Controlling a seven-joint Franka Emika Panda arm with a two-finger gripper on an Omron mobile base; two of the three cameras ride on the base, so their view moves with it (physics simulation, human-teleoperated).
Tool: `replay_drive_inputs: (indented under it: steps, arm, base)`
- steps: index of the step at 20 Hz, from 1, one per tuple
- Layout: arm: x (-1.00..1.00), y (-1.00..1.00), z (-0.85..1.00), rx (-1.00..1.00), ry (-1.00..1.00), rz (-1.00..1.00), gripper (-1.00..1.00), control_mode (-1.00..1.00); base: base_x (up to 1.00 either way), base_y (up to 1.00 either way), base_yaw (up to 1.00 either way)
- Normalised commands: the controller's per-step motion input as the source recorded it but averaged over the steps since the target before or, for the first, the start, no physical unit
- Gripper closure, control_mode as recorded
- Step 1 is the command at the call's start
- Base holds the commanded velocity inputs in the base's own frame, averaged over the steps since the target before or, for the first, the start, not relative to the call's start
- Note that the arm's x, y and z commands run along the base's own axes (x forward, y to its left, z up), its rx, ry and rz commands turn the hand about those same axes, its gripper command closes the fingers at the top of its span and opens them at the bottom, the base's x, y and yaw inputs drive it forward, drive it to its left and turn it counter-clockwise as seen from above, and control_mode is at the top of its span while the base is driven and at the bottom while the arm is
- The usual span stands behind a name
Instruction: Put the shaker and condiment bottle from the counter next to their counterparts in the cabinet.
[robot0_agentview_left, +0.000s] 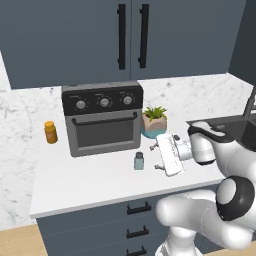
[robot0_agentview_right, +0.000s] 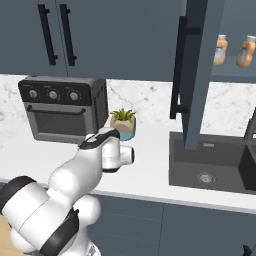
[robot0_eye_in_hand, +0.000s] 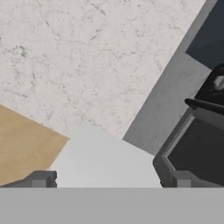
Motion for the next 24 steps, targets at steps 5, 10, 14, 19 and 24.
replay_drive_inputs:
  steps: [5,10,14,19,24]
  arm:
    - [0.29,0.00,-0.02,0.00,0.00,-0.07,-1.00,-1.00]
    - [0.34,0.00,-0.04,0.00,0.00,-0.08,-1.00,-1.00]
    - [0.23,0.00,-0.08,0.00,0.00,-0.07,-1.00,-1.00]
    - [0.04,0.00,-0.13,-0.01,-0.01,-0.04,-1.00,-1.00]
    - [0.00,0.00,-0.03,-0.07,-0.08,0.00,-1.00,-1.00]
  base:
    - [0.00,0.00,0.00]
    - [0.00,0.00,0.00]
    - [0.00,0.00,0.00]
    - [0.00,0.00,0.00]
    - [0.00,0.00,0.00]
